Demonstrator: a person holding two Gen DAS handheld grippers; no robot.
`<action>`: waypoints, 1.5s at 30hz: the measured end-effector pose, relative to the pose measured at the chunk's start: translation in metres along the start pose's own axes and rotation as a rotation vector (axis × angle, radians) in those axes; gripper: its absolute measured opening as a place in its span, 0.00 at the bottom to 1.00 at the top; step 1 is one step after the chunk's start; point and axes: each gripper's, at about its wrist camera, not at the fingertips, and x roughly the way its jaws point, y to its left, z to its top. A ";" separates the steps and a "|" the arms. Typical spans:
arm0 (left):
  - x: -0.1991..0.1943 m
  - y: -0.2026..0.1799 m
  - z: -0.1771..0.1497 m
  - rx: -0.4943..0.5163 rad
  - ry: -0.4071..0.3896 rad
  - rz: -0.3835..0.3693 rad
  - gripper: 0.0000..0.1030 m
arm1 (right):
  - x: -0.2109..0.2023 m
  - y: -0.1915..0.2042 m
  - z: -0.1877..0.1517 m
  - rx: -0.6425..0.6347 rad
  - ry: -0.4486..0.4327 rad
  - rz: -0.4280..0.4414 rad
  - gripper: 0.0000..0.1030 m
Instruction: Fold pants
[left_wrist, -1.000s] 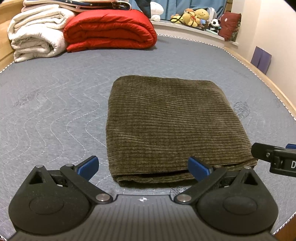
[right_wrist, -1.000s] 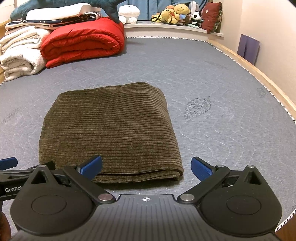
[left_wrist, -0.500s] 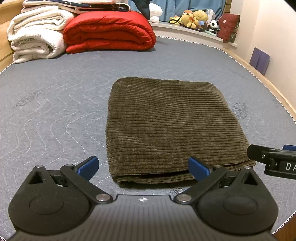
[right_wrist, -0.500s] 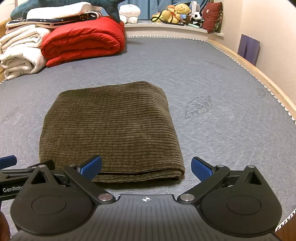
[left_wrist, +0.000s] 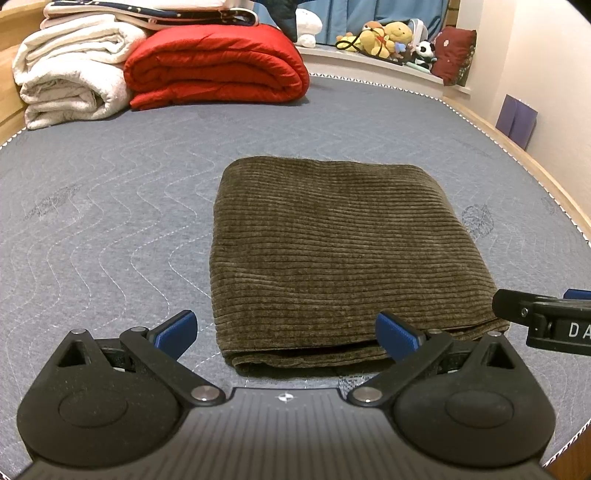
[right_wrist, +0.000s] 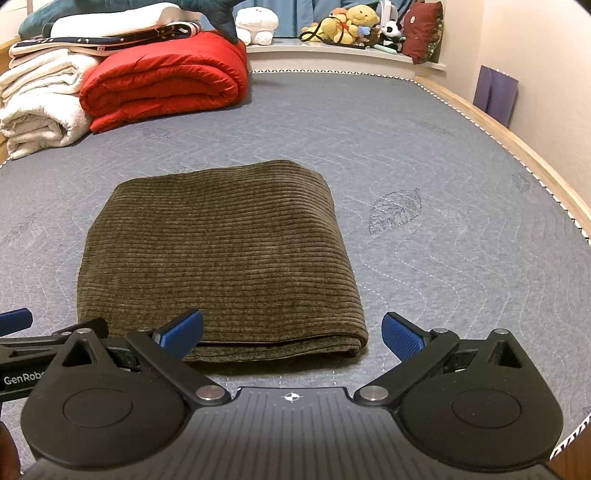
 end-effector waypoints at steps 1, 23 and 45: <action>0.000 0.000 0.000 0.001 -0.001 -0.001 1.00 | 0.000 0.000 0.000 0.001 0.001 -0.001 0.99; -0.001 -0.001 0.000 0.011 -0.006 -0.009 1.00 | 0.001 -0.001 0.000 0.003 0.004 -0.001 0.99; -0.001 -0.003 -0.001 0.031 -0.016 -0.030 1.00 | 0.001 -0.001 -0.002 0.009 0.009 -0.002 0.99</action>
